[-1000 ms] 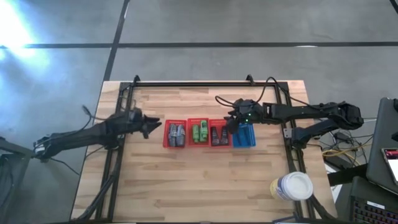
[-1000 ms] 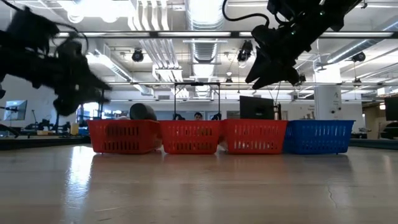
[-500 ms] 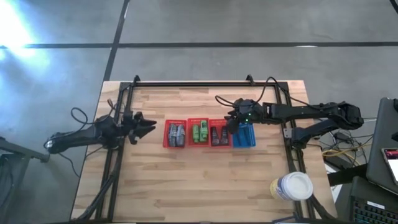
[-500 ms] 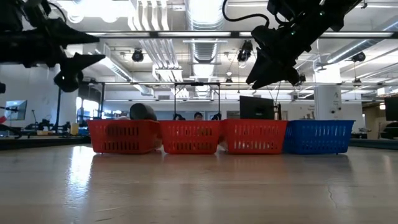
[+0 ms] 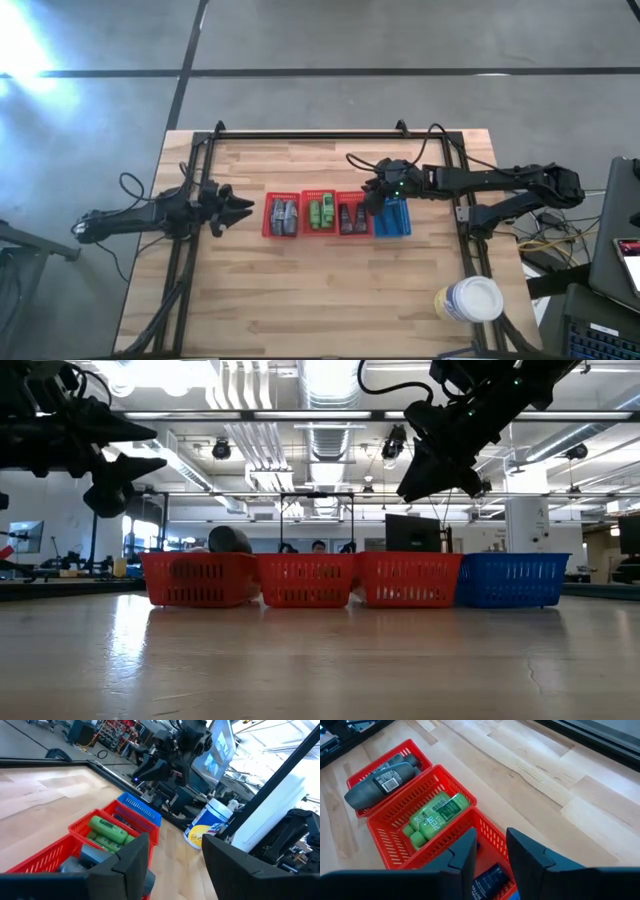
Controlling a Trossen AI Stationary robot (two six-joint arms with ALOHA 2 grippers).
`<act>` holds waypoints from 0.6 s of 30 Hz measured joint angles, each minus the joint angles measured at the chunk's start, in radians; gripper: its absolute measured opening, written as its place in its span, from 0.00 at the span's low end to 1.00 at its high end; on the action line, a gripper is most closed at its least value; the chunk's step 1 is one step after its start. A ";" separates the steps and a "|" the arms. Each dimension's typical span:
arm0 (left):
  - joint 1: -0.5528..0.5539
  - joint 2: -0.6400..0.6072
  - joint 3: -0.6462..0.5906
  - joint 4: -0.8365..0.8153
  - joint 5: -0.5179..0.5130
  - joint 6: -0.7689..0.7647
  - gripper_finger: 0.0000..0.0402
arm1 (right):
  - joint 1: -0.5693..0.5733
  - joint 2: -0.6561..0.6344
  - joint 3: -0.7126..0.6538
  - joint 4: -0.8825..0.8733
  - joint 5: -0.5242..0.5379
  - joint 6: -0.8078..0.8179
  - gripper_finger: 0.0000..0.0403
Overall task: Pick & Place Travel size toiletries
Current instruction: Return to Home Position
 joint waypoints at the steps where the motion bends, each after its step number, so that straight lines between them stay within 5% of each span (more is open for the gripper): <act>1: 0.000 0.000 0.000 -0.001 0.000 0.000 0.47 | 0.000 0.000 0.000 0.000 0.000 0.000 0.25; 9: 0.007 0.000 -0.001 0.001 0.026 0.004 0.47 | 0.000 0.000 0.000 0.001 0.000 0.000 0.18; 18: -0.019 0.000 -0.003 0.004 0.067 0.703 0.47 | 0.000 0.000 0.000 0.001 0.000 0.000 0.12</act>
